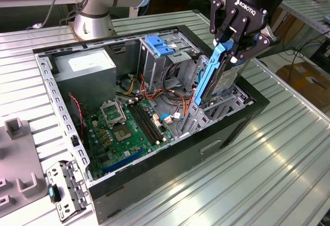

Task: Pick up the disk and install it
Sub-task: 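Insert the disk into the insertion slot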

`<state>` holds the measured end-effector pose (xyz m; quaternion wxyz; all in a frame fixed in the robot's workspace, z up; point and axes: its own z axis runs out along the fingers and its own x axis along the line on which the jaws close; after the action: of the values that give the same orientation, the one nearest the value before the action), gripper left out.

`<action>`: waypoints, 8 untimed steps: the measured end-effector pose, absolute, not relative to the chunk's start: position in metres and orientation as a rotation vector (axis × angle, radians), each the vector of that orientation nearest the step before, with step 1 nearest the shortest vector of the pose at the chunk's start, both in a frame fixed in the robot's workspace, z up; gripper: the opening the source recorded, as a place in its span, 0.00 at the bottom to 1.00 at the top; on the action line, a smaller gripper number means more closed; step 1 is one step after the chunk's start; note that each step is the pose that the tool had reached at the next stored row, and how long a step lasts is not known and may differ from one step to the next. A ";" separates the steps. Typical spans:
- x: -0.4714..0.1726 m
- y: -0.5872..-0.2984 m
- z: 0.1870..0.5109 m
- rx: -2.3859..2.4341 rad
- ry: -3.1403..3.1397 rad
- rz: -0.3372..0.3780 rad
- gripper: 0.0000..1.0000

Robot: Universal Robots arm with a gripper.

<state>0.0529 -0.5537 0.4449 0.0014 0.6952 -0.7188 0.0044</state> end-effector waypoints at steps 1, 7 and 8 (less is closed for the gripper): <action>0.053 -0.554 0.445 2.182 -2.256 0.014 0.37; 0.058 -0.554 0.445 2.181 -2.257 0.013 0.37; 0.058 -0.554 0.445 2.181 -2.257 0.013 0.37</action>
<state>0.0580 -0.5537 0.4445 0.0014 0.6948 -0.7191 0.0042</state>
